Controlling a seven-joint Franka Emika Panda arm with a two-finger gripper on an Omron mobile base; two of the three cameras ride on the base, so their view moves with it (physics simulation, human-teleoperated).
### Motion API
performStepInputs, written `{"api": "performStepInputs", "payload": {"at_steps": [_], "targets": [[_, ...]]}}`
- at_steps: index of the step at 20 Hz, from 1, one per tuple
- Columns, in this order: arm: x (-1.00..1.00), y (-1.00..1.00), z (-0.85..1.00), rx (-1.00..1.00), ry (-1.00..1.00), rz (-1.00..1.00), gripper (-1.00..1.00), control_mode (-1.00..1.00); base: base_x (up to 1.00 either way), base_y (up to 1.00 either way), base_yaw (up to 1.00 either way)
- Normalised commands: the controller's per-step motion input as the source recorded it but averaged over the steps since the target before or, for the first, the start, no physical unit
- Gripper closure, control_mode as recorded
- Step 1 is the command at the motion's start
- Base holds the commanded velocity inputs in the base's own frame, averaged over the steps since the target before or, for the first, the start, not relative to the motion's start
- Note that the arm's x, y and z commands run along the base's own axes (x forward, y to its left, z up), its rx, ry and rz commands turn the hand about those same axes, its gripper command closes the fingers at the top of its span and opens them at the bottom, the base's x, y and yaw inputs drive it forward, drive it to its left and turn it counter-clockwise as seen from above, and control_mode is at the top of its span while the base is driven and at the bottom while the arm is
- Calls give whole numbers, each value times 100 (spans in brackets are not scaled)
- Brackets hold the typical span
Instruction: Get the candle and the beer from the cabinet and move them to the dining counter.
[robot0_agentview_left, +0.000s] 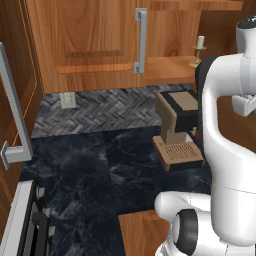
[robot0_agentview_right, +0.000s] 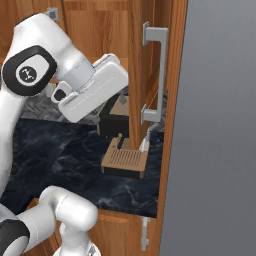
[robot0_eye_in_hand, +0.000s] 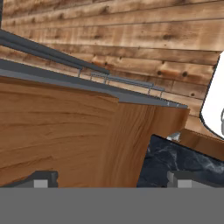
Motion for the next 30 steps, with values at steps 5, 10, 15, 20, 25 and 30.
{"api": "performStepInputs", "payload": {"at_steps": [5,10,15,20,25,30], "targets": [[4,86,-12,-14,-7,0,-100,-100,0,0,0],[-7,83,0,-26,0,8,-100,-100,0,0,0],[-12,72,0,-33,21,18,-100,-100,0,0,0],[-4,61,4,-24,35,31,-100,-100,0,0,0],[0,59,14,-26,35,36,-100,-100,0,0,0],[-1,49,19,-27,35,41,-100,-100,0,0,0]]}}
